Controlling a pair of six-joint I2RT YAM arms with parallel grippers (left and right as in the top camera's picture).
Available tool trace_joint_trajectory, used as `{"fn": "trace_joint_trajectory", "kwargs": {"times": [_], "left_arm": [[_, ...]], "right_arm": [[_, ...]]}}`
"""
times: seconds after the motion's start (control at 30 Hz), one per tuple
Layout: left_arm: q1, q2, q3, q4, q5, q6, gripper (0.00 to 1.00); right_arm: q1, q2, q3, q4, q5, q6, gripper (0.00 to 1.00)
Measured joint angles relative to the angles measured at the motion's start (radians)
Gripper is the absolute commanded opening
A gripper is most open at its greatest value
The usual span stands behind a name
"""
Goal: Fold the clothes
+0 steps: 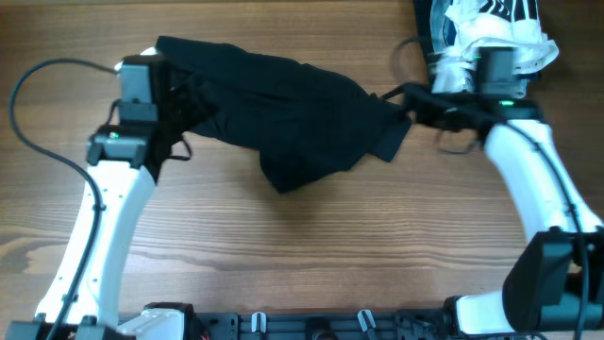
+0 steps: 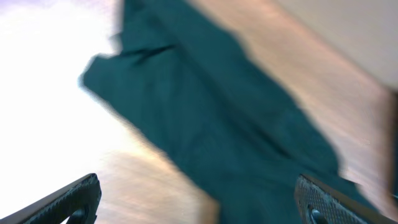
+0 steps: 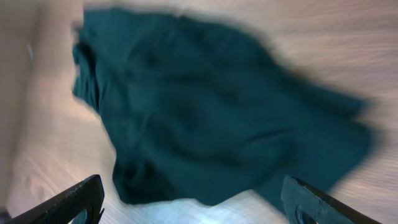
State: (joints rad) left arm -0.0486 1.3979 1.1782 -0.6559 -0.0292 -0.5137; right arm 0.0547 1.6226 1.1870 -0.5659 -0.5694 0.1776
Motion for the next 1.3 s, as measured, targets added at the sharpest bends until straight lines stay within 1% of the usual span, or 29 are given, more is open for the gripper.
{"fn": "trace_joint_trajectory", "kwargs": {"times": [0.23,0.27,0.37,0.43,0.5,0.67,0.93,1.13,1.2,1.23,1.27,1.3], "left_arm": [[0.139,0.111,0.0,-0.018,-0.004,0.0,1.0],[0.153,0.127,0.0,-0.017,-0.004,0.0,1.0],[0.209,0.182,0.0,-0.017,-0.004,0.0,1.0],[0.235,0.202,0.0,-0.017,-0.004,0.005,1.0],[0.257,0.215,0.0,-0.016,-0.005,0.011,1.0],[0.299,0.22,0.0,0.004,-0.008,0.019,1.0],[0.312,0.22,0.0,0.021,-0.008,0.023,1.0],[0.312,0.224,0.0,0.034,-0.008,0.023,1.0],[0.312,0.231,0.0,0.035,-0.008,0.023,1.0],[0.312,0.236,0.0,0.035,-0.008,0.023,1.0],[0.312,0.243,0.0,0.035,-0.008,0.023,1.0],[0.312,0.25,0.0,0.035,-0.008,0.023,1.0]], "right_arm": [[0.361,0.0,0.0,-0.002,0.235,-0.008,0.91],[0.432,0.001,0.0,0.019,0.288,-0.016,0.89],[0.533,0.015,0.001,0.051,0.362,-0.028,0.82],[0.578,0.042,0.002,0.074,0.392,-0.04,0.8],[0.608,0.074,0.002,0.084,0.413,-0.064,0.8],[0.66,0.161,0.002,0.085,0.443,-0.179,0.85],[0.684,0.27,0.002,0.107,0.448,-0.286,0.86],[0.684,0.316,0.002,0.154,0.451,-0.396,0.85],[0.684,0.334,0.002,0.162,0.452,-0.422,0.79],[0.684,0.347,0.002,0.162,0.453,-0.436,0.73],[0.684,0.351,0.005,0.163,0.463,-0.444,0.63],[0.684,0.354,0.008,0.164,0.465,-0.443,0.5]]}}
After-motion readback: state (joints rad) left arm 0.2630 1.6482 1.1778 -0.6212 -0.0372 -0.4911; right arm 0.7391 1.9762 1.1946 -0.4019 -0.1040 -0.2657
